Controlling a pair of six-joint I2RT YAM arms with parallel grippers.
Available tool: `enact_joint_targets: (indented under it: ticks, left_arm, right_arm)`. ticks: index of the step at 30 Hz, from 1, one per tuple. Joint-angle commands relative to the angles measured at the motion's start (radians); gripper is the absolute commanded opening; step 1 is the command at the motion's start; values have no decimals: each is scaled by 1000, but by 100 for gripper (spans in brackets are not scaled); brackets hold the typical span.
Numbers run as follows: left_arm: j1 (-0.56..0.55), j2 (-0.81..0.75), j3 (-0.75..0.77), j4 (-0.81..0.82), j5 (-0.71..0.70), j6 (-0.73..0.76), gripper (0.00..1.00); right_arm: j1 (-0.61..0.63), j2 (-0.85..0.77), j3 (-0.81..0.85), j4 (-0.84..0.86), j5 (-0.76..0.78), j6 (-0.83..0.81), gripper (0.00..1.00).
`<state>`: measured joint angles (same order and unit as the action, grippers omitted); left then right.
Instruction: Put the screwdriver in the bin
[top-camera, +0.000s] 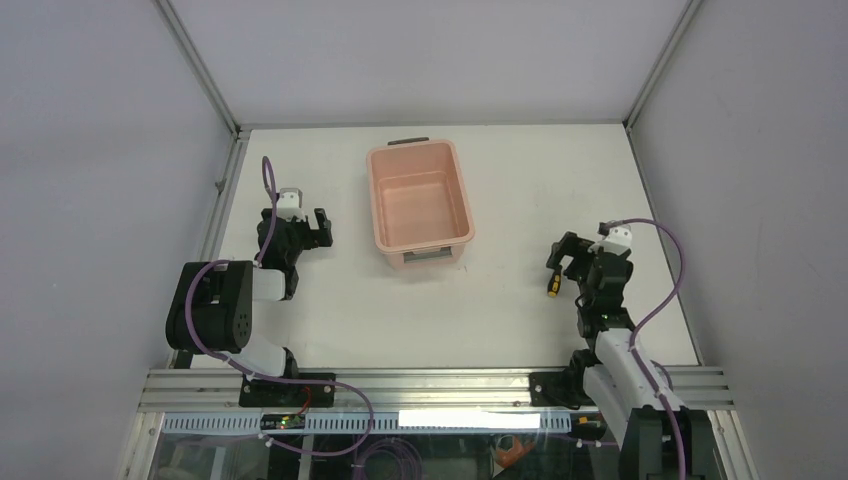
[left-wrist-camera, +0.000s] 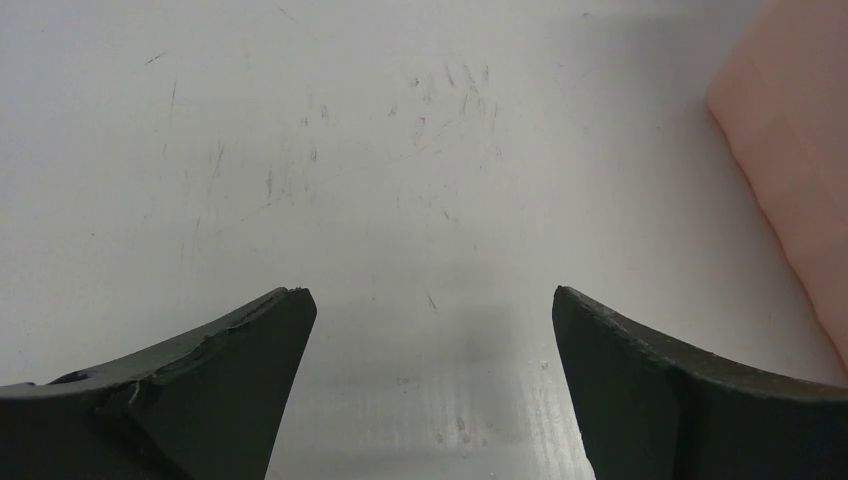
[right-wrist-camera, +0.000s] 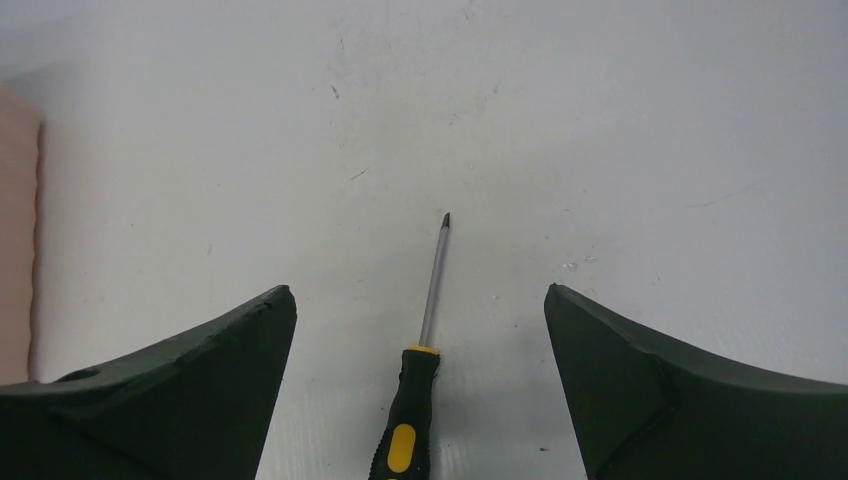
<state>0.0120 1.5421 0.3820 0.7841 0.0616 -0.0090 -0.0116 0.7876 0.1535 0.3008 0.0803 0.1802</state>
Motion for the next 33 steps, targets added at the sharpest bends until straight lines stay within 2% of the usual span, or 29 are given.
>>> enact_joint_targets:
  ticks: [1,6,12,15,21,26,33]
  left_arm:
    - [-9,-35,-5,30,21,-8,100]
    - [-9,-34,-5,30,21,-8,100]
    - [-9,-34,-4,30,22,-8,100]
    - [-9,-34,-5,31,21,-8,100]
    - [-9,-35,-5,31,21,-8,100]
    - [-9,-35,-5,30,21,-8,100]
    - [-9,-34,-5,30,21,-8,100]
  right_arm:
    - [-1,-56,80,-40,46,55,99]
    - [-1,9,366,-390,49,89,99]
    - [-1,237,795,-896,-27,61,99]
    - [-1,358,984,-1043,-28,57,99]
    - [-2,614,1229,-1231,-6,47,99]
    - [-1,790,1295,-1336,-33,43,99]
    - [27,773,1079,-1249,-16,152,99]
